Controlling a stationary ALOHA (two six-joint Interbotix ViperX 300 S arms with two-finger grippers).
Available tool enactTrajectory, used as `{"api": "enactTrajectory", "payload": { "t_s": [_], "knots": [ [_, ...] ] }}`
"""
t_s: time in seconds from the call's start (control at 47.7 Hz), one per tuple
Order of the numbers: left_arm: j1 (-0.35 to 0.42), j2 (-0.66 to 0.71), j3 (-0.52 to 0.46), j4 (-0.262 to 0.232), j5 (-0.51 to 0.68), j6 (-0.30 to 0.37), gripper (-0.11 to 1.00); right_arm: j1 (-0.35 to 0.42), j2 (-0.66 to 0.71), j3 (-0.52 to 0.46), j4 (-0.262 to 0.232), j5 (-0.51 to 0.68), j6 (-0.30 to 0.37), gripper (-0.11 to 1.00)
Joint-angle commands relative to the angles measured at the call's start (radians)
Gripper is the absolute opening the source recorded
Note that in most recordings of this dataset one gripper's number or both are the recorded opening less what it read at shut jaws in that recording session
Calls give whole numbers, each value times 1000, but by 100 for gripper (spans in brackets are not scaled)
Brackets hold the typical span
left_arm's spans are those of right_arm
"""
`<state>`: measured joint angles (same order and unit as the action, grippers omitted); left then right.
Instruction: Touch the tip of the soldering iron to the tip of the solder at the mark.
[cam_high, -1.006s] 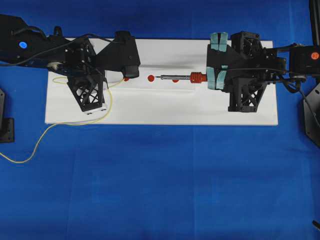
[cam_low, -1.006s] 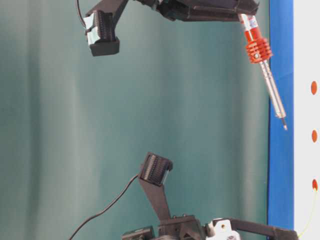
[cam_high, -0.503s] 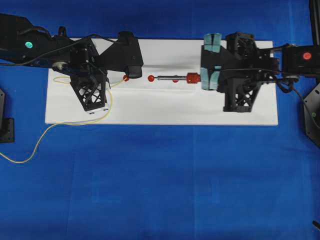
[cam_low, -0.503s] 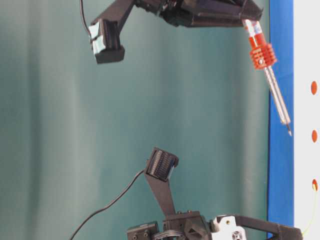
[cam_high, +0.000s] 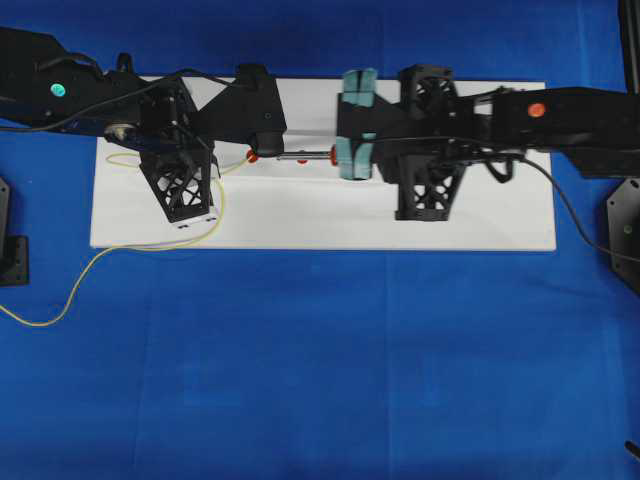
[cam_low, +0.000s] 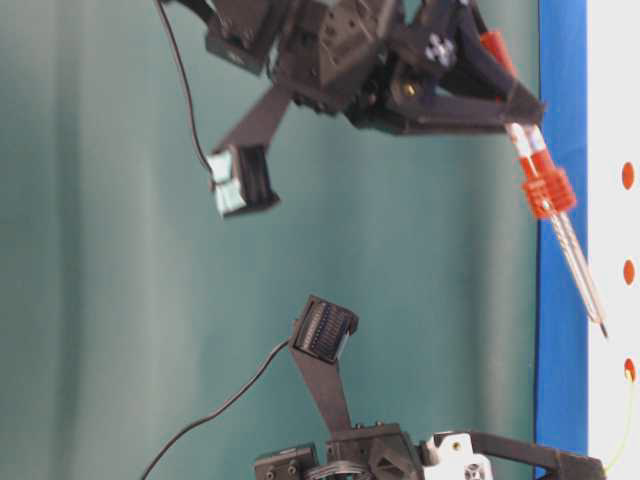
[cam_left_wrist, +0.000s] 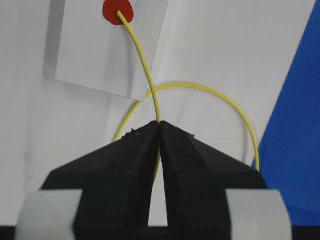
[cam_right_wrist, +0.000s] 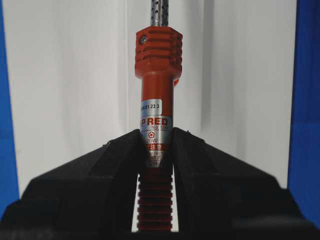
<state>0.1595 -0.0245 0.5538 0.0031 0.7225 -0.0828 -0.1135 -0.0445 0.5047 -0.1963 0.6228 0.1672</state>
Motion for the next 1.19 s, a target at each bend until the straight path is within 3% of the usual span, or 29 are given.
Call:
{"api": "enactTrajectory", "payload": {
  "t_s": [0.0,0.272,1.174],
  "knots": [
    [2,-14,-17,2,-2,0,1,-3,12,-46,-9,-3,-2,7],
    [2,-15,-12,2,0,0,1,-6,67,-75,-15,-8,-2,7],
    [0,2,-49,2,23,8,1,-11,69,-75,-20,-2,-3,7]
  ]
}}
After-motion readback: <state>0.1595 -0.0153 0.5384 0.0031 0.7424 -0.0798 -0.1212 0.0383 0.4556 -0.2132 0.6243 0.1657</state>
